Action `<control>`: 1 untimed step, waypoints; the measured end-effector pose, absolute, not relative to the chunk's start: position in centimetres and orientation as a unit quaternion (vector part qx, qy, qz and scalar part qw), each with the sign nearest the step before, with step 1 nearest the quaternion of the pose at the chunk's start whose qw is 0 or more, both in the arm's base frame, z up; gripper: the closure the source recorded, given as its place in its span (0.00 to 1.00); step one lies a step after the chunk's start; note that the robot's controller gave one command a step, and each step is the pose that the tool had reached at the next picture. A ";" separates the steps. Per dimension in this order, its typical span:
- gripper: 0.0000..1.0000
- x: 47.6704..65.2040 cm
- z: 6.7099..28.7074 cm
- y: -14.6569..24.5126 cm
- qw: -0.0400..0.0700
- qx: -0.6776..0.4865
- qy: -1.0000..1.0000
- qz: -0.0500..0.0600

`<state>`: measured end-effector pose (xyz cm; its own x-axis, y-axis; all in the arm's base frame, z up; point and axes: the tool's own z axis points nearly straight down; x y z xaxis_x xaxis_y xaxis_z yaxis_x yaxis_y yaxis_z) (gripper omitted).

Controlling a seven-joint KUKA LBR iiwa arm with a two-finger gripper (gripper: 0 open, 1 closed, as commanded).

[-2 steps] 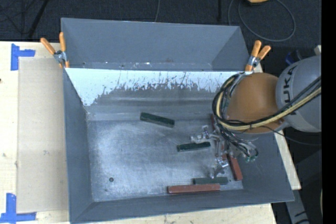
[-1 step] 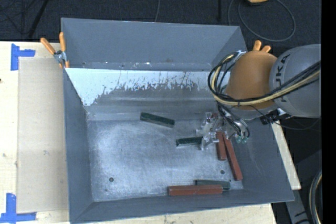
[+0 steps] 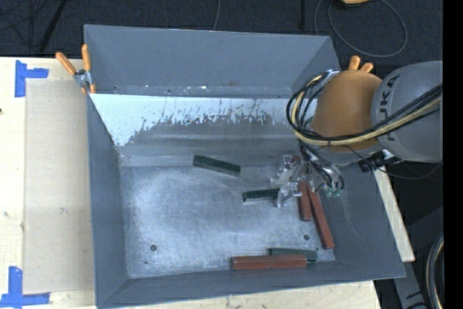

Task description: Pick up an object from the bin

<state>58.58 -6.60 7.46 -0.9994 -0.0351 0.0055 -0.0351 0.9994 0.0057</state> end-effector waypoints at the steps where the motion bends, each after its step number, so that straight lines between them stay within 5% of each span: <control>1: 1.00 58.6 7.5 -6.6 0.003 0.018 -1.000 -0.003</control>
Offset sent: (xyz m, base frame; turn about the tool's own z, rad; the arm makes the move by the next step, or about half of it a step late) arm -0.0422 -0.0036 0.2008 -0.1275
